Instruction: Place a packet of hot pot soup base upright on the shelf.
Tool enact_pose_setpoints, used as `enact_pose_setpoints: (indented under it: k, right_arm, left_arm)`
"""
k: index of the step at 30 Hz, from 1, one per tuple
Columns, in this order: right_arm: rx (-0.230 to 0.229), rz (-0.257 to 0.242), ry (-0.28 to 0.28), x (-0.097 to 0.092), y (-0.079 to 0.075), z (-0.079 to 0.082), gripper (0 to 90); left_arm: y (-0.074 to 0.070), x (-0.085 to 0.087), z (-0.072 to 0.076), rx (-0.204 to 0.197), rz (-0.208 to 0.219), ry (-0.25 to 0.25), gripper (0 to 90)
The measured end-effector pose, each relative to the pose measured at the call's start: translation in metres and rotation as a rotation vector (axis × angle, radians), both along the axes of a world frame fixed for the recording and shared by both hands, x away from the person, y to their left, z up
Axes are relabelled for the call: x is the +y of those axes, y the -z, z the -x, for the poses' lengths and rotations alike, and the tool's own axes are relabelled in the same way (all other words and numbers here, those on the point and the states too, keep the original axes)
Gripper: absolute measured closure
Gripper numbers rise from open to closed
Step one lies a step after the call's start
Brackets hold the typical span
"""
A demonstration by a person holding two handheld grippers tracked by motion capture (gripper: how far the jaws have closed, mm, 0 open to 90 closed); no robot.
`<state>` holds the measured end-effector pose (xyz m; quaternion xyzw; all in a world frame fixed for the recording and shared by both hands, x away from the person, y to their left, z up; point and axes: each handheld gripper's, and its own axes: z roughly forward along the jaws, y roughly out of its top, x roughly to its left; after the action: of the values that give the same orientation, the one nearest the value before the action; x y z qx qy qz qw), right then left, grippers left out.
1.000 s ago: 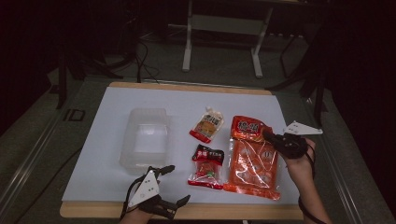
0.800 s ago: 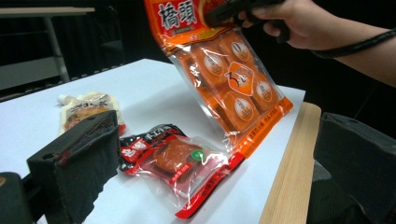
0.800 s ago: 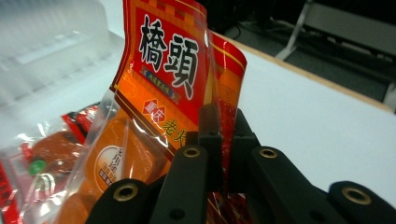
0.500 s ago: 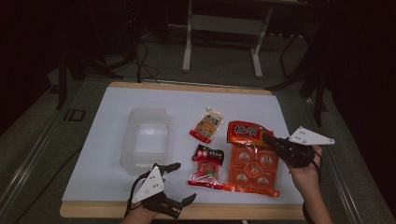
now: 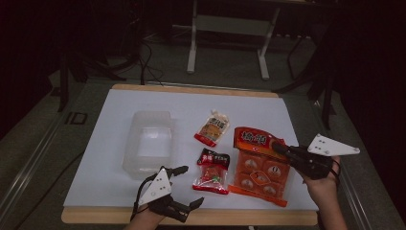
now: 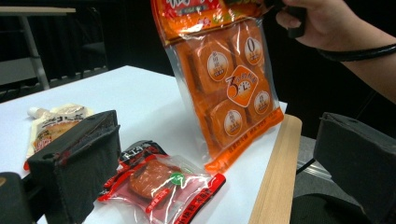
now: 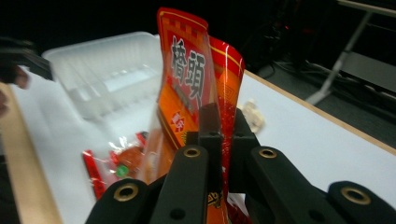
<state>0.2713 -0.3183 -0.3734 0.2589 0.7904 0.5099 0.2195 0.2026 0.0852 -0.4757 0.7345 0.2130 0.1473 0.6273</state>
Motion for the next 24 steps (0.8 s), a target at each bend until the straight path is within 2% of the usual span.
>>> enact_pose_setpoints:
  k: [1, 4, 7, 10, 11, 14, 15, 18, 19, 21, 24]
  right_arm:
    - [-0.020, -0.003, -0.018, 0.003, -0.006, 0.004, 88.6]
    - [-0.039, -0.007, -0.039, 0.008, -0.015, 0.010, 88.6]
    - [-0.079, 0.007, -0.047, 0.014, -0.025, 0.016, 88.6]
    - [-0.094, 0.012, -0.049, 0.017, -0.032, 0.019, 88.6]
    - [-0.111, 0.014, -0.051, 0.020, -0.041, 0.021, 88.7]
    - [-0.123, 0.003, -0.056, 0.021, -0.047, 0.023, 88.7]
    - [-0.141, 0.005, -0.068, 0.023, -0.056, 0.028, 88.7]
    - [-0.146, -0.003, -0.087, 0.025, -0.061, 0.031, 88.6]
    - [-0.156, 0.001, -0.102, 0.029, -0.066, 0.035, 88.6]
    - [-0.162, 0.001, -0.115, 0.032, -0.069, 0.039, 88.6]
    - [-0.162, -0.005, -0.146, 0.037, -0.071, 0.044, 88.6]
  left_arm:
    - [-0.001, 0.000, -0.001, 0.008, 0.002, 0.005, 1.1]
    - [-0.002, 0.001, -0.002, 0.004, 0.009, 0.003, 1.1]
    - [-0.004, 0.001, -0.003, 0.003, 0.018, 0.002, 1.1]
    - [-0.006, 0.001, -0.005, 0.002, 0.024, 0.003, 1.1]
    - [-0.008, 0.001, -0.007, 0.000, 0.027, 0.001, 1.1]
    - [-0.011, 0.000, -0.009, -0.006, 0.021, 0.008, 1.1]
    - [-0.014, -0.002, -0.012, -0.012, 0.023, 0.018, 1.1]
    - [-0.018, -0.003, -0.015, -0.021, 0.028, 0.035, 1.1]
    - [-0.022, -0.006, -0.018, -0.032, 0.010, 0.053, 1.1]
    - [-0.025, -0.009, -0.019, -0.052, -0.008, 0.044, 1.1]
    - [-0.030, -0.012, -0.023, -0.048, 0.010, 0.073, 1.1]
